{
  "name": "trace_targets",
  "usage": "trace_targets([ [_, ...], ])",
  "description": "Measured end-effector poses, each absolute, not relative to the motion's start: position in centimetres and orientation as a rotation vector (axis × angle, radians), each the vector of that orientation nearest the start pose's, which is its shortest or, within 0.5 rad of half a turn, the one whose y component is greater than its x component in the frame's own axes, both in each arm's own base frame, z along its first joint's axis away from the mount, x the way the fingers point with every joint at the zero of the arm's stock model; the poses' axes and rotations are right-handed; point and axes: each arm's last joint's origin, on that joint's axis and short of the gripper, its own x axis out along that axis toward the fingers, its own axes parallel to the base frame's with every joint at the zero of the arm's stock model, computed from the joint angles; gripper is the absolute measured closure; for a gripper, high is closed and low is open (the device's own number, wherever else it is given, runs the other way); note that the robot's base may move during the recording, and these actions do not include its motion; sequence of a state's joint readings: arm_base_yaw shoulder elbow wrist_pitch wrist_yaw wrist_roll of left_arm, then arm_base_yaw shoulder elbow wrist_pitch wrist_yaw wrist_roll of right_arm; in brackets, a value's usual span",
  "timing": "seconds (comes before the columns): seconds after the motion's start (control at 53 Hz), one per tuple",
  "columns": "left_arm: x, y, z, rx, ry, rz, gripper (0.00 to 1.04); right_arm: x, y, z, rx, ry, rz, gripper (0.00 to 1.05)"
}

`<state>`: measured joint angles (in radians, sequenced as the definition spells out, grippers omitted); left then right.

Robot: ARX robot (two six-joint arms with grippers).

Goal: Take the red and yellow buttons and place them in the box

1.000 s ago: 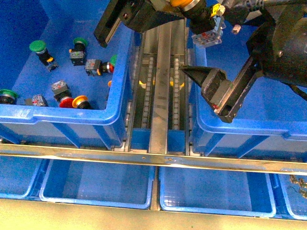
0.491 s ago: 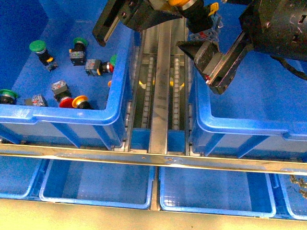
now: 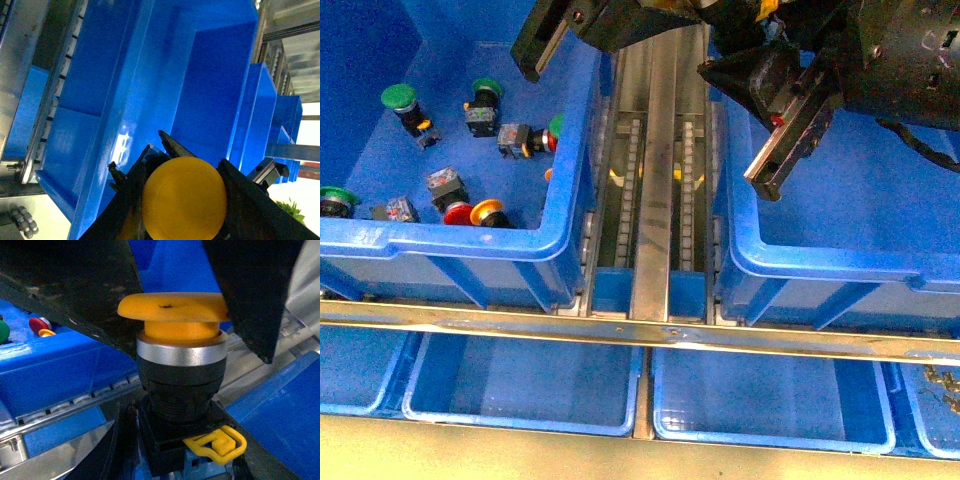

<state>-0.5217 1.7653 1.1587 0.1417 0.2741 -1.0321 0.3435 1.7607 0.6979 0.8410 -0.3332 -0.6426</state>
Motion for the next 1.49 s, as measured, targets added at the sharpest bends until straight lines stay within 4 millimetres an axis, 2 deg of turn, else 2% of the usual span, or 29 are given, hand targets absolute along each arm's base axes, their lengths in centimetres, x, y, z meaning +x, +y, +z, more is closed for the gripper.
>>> trace_targets([
  [0.227,33.5,-20.0,23.2,-0.850,0.778,-0.455,0.35,30.9,12.1,15.9,-0.619,0.000,0.708,0.72],
  [0.434,33.3,-19.8,23.5,-0.820,0.718,-0.465,0.06,30.2,12.2,15.2,-0.620,0.023,0.720,0.72],
  [0.717,33.3,-18.5,23.8,-0.831,0.665,-0.445,0.08,29.2,12.8,14.4,-0.616,0.045,0.753,0.73],
  [0.831,32.5,-16.7,24.4,-0.840,0.639,-0.444,0.08,29.9,11.0,14.3,-0.599,0.074,0.694,0.73],
  [0.925,31.0,-14.6,24.7,-0.823,0.611,-0.443,0.08,30.2,8.5,14.0,-0.584,0.113,0.620,0.73],
  [1.133,27.0,-11.0,23.6,-0.765,0.641,-0.439,0.08,29.7,5.5,14.0,-0.536,0.154,0.527,0.73],
  [1.189,25.4,-9.6,23.2,-0.739,0.639,-0.423,0.08,29.4,4.6,14.2,-0.518,0.162,0.487,0.73],
  [1.302,21.0,-5.6,22.0,-0.670,0.644,-0.385,0.08,28.7,2.7,15.5,-0.457,0.159,0.364,0.73],
  [1.491,16.0,-1.5,19.7,-0.578,0.653,-0.320,0.08,27.3,2.2,16.6,-0.395,0.175,0.289,0.73],
])
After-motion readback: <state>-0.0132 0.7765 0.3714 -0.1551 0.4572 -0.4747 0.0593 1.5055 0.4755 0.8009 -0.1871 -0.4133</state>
